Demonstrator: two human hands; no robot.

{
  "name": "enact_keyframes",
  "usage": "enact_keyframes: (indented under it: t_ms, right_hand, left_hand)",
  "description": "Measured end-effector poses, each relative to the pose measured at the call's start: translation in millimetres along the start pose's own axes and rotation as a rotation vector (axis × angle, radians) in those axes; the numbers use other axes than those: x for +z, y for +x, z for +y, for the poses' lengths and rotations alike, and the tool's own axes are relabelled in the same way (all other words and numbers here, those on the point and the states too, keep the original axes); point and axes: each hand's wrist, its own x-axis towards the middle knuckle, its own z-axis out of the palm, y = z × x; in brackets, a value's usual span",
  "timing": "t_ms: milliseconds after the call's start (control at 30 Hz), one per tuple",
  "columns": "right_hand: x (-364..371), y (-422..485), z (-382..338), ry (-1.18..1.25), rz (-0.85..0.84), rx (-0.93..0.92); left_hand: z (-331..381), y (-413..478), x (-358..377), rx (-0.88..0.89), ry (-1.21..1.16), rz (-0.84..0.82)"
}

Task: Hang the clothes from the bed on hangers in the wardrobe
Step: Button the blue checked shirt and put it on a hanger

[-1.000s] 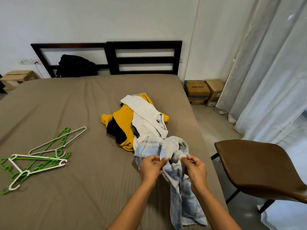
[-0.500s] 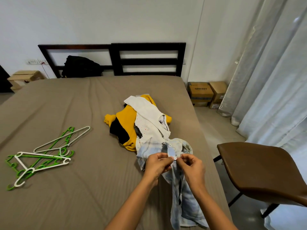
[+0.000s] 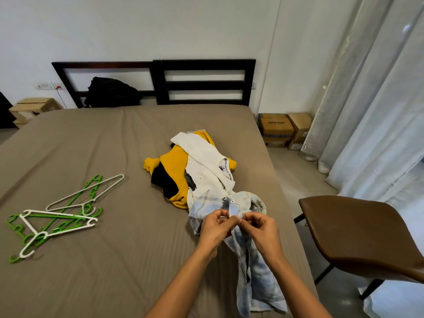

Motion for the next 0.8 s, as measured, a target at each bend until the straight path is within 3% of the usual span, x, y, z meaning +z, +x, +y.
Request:
enact_keyframes:
  t_ms: [500,800]
  right_hand:
    - [4.3,-9.9,-4.5,-0.041,0.034,-0.020]
    - [8.3,-18.6,1.2,-0.104,0.111,-0.062]
  left_hand:
    - [3.4,-4.2,-4.6,-0.120,-0.060,-0.034]
    - [-2.5,-3.0,0.3,-0.098,0.036,0.050]
